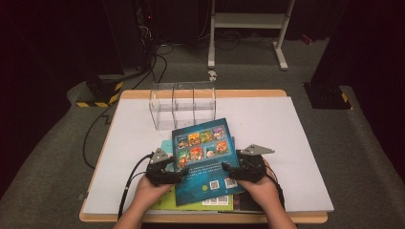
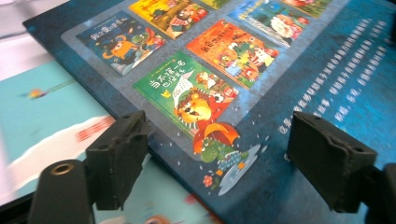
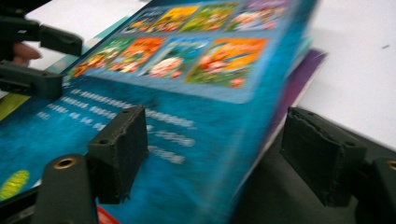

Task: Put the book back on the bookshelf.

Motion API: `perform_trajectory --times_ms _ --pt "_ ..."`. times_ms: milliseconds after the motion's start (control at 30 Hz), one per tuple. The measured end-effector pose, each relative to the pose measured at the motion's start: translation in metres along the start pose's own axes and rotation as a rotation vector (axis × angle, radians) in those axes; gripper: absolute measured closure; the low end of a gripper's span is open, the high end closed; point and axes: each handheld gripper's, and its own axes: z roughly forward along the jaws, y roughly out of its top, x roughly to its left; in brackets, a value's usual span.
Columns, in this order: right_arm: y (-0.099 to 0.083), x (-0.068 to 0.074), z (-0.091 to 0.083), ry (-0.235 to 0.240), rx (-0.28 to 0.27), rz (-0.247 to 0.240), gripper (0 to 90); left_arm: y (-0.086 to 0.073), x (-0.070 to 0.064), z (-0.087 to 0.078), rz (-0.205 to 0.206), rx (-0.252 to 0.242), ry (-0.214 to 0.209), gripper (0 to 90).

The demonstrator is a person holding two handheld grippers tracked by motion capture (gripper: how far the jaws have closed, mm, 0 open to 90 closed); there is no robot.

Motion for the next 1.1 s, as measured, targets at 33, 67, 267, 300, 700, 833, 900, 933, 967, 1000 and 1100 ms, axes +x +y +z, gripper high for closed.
perform_trajectory --times_ms 33,67,267,300,700,833,900,933,967,1000,1100 --pt "-0.001 0.002 0.001 -0.024 -0.002 0.001 19.5 0.0 -0.002 0.0 0.005 -0.001 0.001 21.3" --pt "-0.002 0.001 0.0 -0.028 -0.007 0.004 19.9 0.001 -0.002 0.001 0.009 -0.002 0.0 21.5" --pt "-0.013 0.006 -0.012 -0.023 -0.023 0.024 22.3 0.006 -0.034 0.007 0.148 -0.038 -0.114 38.2" --pt "-0.016 0.009 -0.015 -0.023 -0.028 0.02 23.0 0.009 -0.04 0.008 0.155 -0.025 -0.133 39.0" --pt "-0.028 0.011 -0.027 -0.026 -0.07 0.024 25.0 0.0 0.012 0.0 -0.106 0.014 0.016 21.4" --pt "-0.014 0.001 -0.013 -0.024 -0.048 0.048 23.2 -0.001 0.009 0.003 -0.107 0.004 -0.023 22.8" --pt "-0.01 -0.003 -0.007 0.017 -0.023 0.079 25.3 0.0 0.009 0.003 -0.105 0.003 -0.021 22.9" --pt "-0.01 -0.002 -0.005 0.04 -0.008 0.084 23.6 -0.001 0.009 0.003 -0.097 0.004 -0.022 23.1" --pt "-0.011 0.001 -0.006 0.031 -0.004 0.076 22.4 -0.001 0.009 0.003 -0.097 0.004 -0.022 23.4" --pt "-0.014 0.006 -0.008 0.023 -0.004 0.075 22.1 -0.001 0.009 0.002 -0.083 0.003 -0.034 23.9" --pt "-0.024 0.014 -0.016 0.057 0.004 0.096 22.1 -0.002 0.005 0.002 -0.069 0.002 -0.056 24.9"
